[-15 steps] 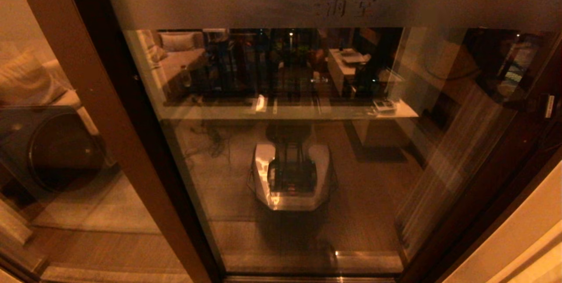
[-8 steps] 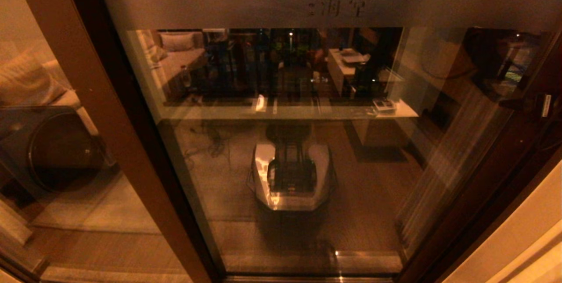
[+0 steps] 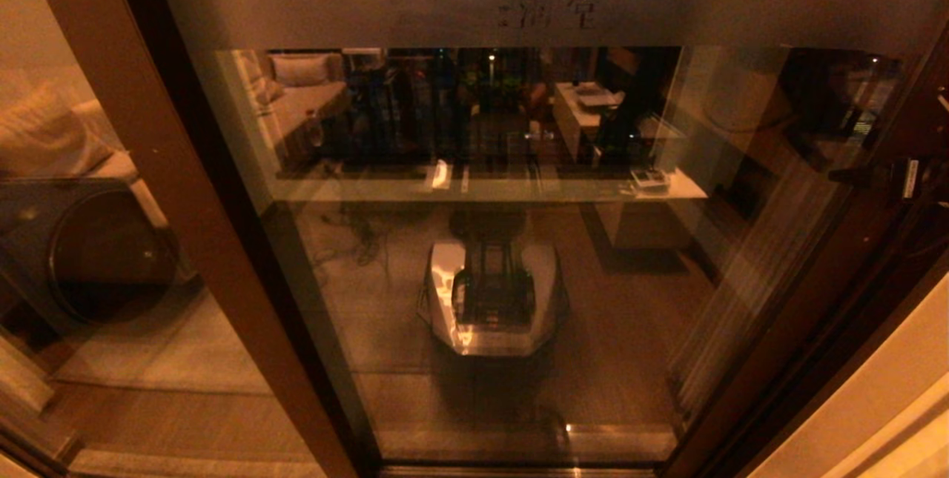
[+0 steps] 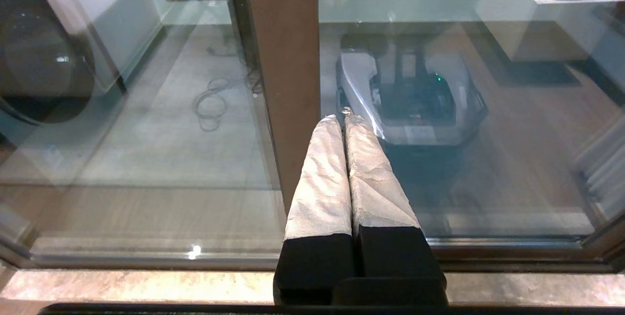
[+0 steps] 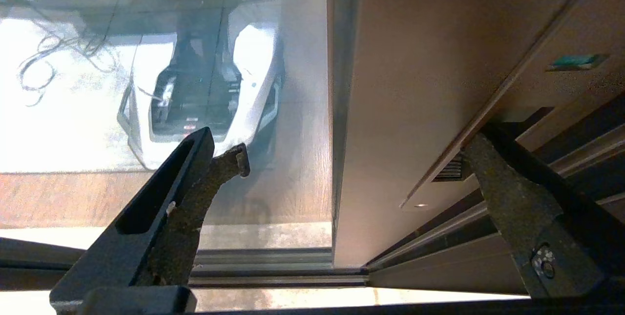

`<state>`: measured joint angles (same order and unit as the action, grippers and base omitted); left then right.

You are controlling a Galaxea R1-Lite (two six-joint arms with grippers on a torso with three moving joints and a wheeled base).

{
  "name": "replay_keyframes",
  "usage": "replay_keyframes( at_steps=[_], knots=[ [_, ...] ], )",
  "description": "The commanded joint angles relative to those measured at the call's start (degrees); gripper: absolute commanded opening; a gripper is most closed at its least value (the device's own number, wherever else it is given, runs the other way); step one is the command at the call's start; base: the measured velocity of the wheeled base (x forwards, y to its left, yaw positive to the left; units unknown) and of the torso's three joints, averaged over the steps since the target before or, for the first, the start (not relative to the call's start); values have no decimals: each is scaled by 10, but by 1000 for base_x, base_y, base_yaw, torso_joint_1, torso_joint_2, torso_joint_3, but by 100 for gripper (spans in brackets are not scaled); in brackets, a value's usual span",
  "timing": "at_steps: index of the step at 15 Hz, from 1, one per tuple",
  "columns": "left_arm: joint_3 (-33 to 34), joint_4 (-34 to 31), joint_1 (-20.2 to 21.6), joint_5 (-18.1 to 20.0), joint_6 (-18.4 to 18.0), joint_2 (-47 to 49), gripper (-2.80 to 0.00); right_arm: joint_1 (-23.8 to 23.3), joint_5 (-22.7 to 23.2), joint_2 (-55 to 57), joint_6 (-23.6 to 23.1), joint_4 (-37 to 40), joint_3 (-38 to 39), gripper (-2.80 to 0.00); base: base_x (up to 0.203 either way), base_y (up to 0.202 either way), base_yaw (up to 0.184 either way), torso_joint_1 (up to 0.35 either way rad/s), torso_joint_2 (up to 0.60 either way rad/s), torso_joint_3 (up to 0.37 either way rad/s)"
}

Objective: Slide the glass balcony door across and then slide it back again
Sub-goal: Open the slid door

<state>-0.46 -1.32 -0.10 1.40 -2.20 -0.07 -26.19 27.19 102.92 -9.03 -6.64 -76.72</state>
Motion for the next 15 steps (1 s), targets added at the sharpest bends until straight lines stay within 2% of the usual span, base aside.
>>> replay_keyframes(
  at_steps=[1, 6, 9, 15],
  knots=[
    [0, 0, 0, 0, 0, 1, -280, 7, 1, -7, 0, 0, 7, 0, 0, 0, 0, 0, 0, 0],
    [0, 0, 0, 0, 0, 1, -280, 19, -6, -18, 0, 0, 17, 0, 0, 0, 0, 0, 0, 0],
    [0, 0, 0, 0, 0, 1, -280, 9, -24, -13, -1, -2, 22, 0, 0, 0, 0, 0, 0, 0],
    [0, 0, 0, 0, 0, 1, -280, -5, -21, -39, -1, -2, 52, 0, 0, 0, 0, 0, 0, 0]
  ],
)
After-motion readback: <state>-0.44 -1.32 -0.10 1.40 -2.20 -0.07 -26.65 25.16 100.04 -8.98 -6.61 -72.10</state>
